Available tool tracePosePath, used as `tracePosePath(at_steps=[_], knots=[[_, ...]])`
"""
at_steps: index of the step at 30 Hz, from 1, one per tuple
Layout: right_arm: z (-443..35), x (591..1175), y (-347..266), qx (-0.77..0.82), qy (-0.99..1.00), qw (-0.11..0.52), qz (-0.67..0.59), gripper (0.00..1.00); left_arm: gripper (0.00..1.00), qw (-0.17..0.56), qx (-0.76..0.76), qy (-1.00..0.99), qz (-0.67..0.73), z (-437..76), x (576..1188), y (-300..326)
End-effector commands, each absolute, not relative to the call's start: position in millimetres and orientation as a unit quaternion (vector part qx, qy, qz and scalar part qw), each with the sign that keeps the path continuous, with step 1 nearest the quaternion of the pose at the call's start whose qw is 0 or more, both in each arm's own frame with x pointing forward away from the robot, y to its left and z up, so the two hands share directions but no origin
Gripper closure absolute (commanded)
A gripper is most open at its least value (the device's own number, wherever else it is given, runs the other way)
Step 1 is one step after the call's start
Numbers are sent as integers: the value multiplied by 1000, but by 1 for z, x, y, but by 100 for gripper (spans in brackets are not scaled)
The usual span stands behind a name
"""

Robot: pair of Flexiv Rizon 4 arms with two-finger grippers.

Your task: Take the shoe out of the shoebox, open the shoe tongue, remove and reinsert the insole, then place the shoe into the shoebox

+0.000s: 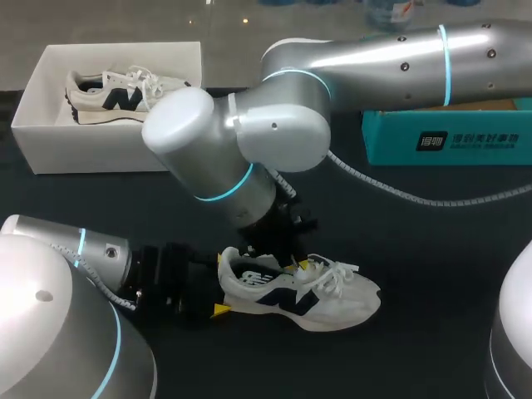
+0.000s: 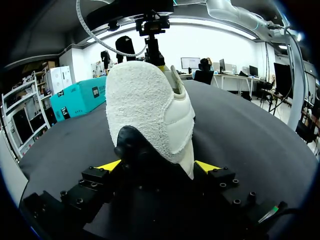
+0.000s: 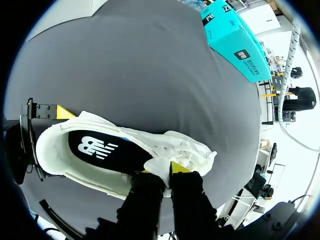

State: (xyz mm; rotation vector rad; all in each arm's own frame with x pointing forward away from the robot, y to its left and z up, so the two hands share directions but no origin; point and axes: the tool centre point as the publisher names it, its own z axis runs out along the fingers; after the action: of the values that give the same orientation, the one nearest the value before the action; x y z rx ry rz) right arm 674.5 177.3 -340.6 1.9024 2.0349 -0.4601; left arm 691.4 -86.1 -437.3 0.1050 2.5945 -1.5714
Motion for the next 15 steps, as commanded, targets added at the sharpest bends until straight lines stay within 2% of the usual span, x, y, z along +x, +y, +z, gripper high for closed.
tracePosePath(at_steps=[1,4,6,7,10,15], knots=[[-330,664,165,820,530,191,-106,99,100,53,35,855,-515,-440,690,-87],[-326,664,164,821,528,189,-103,85,100,53,35,855,-515,-440,690,-87],[-324,665,164,821,530,187,-100,64,100,53,35,855,-515,-440,690,-87],[-322,665,166,821,530,187,-99,58,100,53,35,855,-515,-440,690,-87],[-319,667,173,818,536,186,-93,53,100,53,35,855,-515,-440,690,-87],[-319,672,184,816,542,181,-85,50,100,53,35,855,-515,-440,690,-87]])
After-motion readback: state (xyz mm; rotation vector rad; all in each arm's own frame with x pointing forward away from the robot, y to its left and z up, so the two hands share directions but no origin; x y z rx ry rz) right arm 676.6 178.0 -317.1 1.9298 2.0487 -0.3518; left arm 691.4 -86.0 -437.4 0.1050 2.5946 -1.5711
